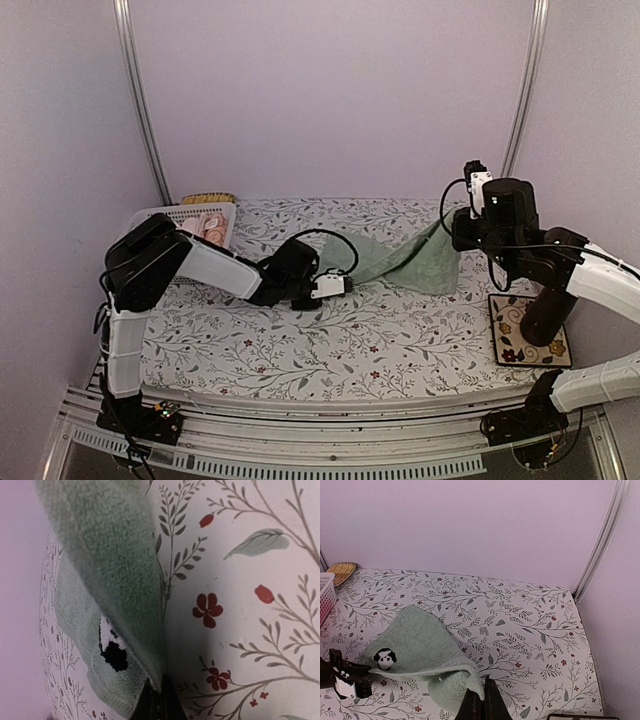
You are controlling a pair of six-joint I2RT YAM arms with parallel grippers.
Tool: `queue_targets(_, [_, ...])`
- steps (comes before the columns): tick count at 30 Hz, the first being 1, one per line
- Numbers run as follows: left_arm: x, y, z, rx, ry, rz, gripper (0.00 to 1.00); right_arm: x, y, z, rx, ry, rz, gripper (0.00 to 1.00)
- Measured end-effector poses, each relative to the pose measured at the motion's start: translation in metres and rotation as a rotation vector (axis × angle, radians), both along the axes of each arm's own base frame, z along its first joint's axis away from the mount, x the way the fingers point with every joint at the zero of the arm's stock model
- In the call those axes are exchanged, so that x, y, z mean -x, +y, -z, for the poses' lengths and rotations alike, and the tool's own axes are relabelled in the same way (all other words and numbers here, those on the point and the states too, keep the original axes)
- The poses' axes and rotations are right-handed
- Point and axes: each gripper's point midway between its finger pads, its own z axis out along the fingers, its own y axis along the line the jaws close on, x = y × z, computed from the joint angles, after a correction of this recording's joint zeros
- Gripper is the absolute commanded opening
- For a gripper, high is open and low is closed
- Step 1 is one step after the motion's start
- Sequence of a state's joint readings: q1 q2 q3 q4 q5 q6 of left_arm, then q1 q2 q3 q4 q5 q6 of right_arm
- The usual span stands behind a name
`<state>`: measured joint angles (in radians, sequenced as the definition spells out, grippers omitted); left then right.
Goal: Roll the towels
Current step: Pick up the towel from the center of the board, then flatten out the towel at the center of the board.
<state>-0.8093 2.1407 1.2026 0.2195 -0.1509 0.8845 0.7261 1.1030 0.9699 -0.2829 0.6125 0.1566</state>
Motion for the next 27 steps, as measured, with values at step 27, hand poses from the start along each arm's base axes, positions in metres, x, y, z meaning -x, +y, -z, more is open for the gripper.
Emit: queue_targets(27, [-0.142,0.080,-0.198,0.091,-0.479,-0.452,0.00,-0.185,-0.022,-0.020,0.202,-0.049,0.041,0.02])
